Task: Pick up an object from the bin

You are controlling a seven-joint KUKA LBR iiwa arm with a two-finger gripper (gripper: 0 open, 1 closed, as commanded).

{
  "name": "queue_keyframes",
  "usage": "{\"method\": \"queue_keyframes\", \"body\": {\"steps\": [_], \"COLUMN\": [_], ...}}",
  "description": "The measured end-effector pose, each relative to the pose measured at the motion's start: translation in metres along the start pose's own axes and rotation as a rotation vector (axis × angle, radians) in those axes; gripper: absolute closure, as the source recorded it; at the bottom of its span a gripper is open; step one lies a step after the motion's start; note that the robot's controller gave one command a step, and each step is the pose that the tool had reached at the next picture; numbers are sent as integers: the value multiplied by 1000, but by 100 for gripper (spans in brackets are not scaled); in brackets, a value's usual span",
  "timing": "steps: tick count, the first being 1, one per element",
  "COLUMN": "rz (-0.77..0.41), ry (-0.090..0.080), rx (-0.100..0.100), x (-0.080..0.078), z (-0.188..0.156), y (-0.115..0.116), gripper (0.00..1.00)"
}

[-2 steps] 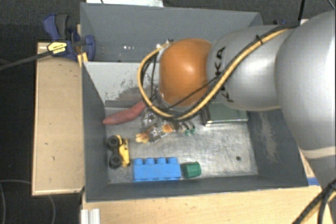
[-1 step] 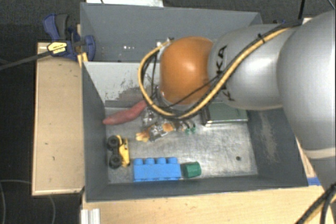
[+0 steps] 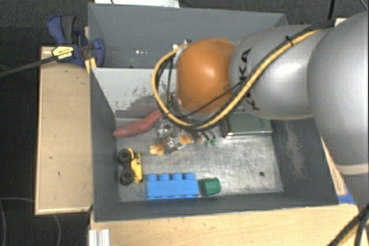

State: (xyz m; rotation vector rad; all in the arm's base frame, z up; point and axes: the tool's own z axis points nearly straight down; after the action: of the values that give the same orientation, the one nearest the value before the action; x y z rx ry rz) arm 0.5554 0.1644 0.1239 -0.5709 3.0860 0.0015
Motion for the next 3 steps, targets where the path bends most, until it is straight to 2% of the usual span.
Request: {"method": "queue_keyframes", "body": {"steps": [3], "rz": [5], "ry": [2], "rx": [0], "x": [0], "z": [-15], "y": [0], "gripper": [100]}}
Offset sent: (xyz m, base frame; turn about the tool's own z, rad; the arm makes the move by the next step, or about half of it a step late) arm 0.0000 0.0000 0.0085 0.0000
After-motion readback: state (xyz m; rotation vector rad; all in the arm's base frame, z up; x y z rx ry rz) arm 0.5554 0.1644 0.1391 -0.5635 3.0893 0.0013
